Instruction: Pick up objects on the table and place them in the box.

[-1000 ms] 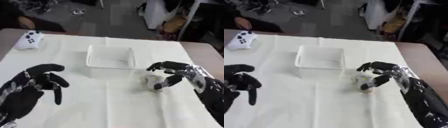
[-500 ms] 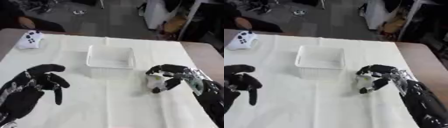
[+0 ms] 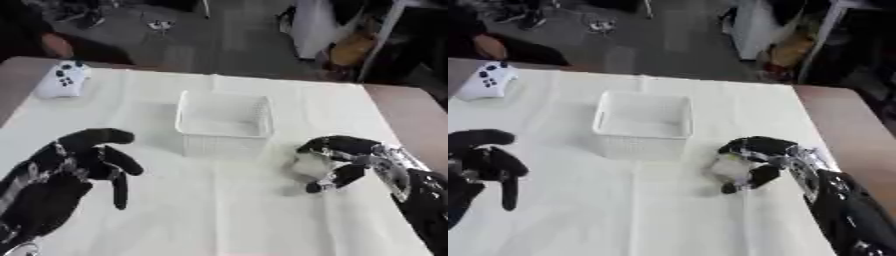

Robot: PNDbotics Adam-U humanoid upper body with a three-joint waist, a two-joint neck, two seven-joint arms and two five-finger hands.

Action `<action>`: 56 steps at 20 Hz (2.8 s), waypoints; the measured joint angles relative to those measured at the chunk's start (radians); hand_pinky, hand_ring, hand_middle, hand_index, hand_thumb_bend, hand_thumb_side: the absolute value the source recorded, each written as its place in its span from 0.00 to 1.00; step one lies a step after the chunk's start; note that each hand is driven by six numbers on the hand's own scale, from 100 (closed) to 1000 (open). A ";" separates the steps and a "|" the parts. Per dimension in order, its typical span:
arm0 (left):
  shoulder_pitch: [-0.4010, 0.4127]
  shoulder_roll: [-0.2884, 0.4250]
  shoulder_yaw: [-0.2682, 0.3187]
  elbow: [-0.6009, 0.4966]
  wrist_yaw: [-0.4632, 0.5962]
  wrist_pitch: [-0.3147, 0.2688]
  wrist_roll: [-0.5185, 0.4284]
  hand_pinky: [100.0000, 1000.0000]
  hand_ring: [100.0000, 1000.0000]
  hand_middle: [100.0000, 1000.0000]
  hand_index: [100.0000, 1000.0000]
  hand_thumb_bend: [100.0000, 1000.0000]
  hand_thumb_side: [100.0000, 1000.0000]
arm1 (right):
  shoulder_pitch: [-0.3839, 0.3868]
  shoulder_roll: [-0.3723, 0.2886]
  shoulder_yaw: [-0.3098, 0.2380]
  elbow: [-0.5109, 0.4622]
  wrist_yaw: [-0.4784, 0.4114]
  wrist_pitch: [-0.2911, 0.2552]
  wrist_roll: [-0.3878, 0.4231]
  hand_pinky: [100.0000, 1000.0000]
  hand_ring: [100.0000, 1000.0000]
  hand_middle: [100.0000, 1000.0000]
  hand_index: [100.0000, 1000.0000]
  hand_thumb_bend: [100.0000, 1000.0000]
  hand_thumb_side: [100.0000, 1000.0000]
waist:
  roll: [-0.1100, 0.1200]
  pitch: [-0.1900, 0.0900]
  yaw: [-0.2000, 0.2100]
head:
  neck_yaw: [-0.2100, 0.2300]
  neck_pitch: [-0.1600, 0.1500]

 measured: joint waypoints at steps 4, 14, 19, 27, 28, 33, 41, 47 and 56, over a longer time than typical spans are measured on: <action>0.000 0.000 -0.001 0.000 0.000 0.002 -0.002 0.28 0.68 0.83 0.92 0.47 0.92 | -0.005 0.013 -0.012 0.016 0.045 0.036 -0.047 0.90 0.86 0.82 0.96 0.66 0.85 | 0.000 0.000 0.000 | 0.001 -0.008; -0.001 0.000 -0.006 0.000 0.000 0.006 -0.006 0.28 0.68 0.83 0.92 0.47 0.93 | -0.010 0.027 -0.027 0.043 0.134 0.153 -0.223 0.00 0.41 0.54 0.79 0.48 0.63 | 0.000 0.004 0.000 | 0.009 -0.017; -0.002 0.000 -0.006 0.000 0.000 0.006 -0.007 0.29 0.68 0.84 0.92 0.46 0.93 | -0.001 0.035 -0.035 0.046 0.152 0.155 -0.332 0.00 0.00 0.20 0.33 0.18 0.61 | 0.001 0.007 0.000 | 0.016 -0.018; -0.002 0.000 -0.006 0.000 0.000 0.010 -0.013 0.28 0.68 0.84 0.92 0.45 0.94 | 0.012 0.036 -0.042 0.068 0.049 0.043 -0.583 0.00 0.00 0.13 0.27 0.22 0.49 | 0.003 0.007 0.001 | 0.017 -0.018; -0.002 0.000 -0.006 0.000 0.000 0.010 -0.013 0.28 0.68 0.84 0.92 0.45 0.94 | 0.013 0.036 -0.042 0.070 0.037 0.036 -0.599 0.00 0.00 0.13 0.28 0.23 0.49 | 0.003 0.007 0.001 | 0.017 -0.018; -0.002 0.000 -0.006 0.000 0.000 0.012 -0.015 0.29 0.68 0.84 0.92 0.45 0.94 | 0.012 0.030 -0.048 0.087 -0.071 0.021 -0.599 0.00 0.00 0.12 0.33 0.24 0.48 | 0.003 0.007 0.001 | 0.026 -0.018; -0.001 0.000 -0.006 0.000 0.000 0.014 -0.017 0.29 0.69 0.84 0.92 0.44 0.94 | 0.008 -0.010 -0.048 0.118 -0.417 0.020 -0.407 0.00 0.00 0.12 0.35 0.26 0.47 | 0.003 0.006 0.001 | 0.035 -0.018; -0.001 0.000 -0.006 0.000 -0.003 0.014 -0.017 0.29 0.69 0.84 0.92 0.44 0.94 | -0.013 -0.027 -0.043 0.096 -0.499 0.044 -0.356 0.00 0.00 0.13 0.34 0.25 0.47 | 0.003 0.006 0.001 | 0.036 -0.018; -0.003 0.000 -0.006 0.000 -0.004 0.014 -0.017 0.29 0.69 0.84 0.92 0.44 0.94 | -0.083 -0.053 -0.042 0.075 -0.499 0.053 -0.346 0.00 0.00 0.13 0.32 0.26 0.47 | -0.001 0.006 0.007 | 0.041 -0.018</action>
